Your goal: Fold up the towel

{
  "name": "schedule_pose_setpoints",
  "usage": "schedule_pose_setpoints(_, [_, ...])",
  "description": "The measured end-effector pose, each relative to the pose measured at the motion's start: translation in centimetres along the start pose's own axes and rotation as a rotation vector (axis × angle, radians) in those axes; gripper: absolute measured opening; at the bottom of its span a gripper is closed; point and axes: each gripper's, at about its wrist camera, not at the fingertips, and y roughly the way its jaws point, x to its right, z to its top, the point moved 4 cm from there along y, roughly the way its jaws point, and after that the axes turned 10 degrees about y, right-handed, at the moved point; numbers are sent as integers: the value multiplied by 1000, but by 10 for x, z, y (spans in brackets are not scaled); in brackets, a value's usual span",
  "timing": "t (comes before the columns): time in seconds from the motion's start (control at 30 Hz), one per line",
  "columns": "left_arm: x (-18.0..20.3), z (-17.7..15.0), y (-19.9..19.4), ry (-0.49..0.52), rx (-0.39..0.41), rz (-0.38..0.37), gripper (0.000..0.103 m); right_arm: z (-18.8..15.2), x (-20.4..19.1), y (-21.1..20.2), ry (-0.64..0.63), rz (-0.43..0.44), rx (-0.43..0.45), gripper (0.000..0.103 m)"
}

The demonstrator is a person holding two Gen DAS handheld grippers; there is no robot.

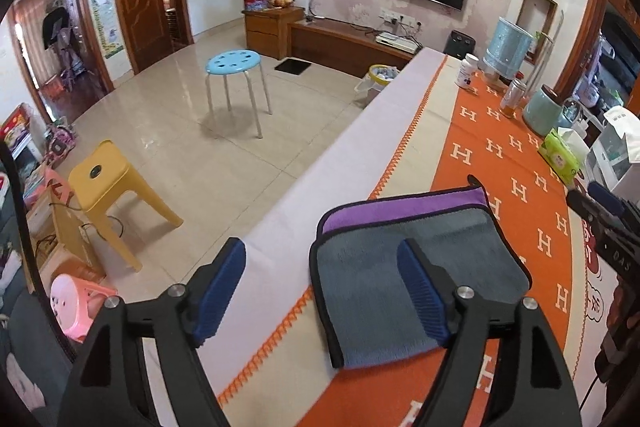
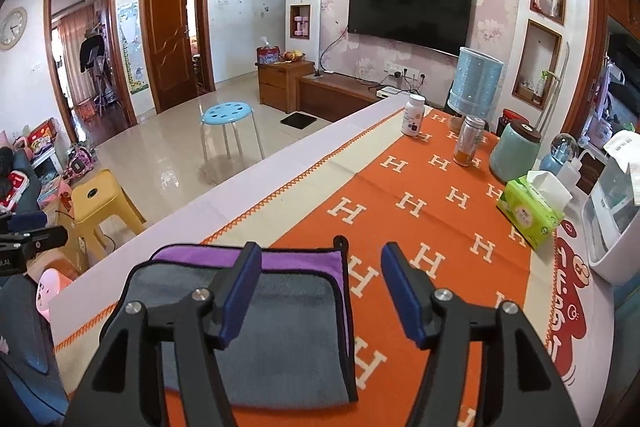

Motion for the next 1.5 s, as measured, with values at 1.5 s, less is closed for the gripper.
schedule_pose_setpoints(1.5, [56,-109,-55,401,-200,-225,80,-175,-23,-148,415,-193,-248,95])
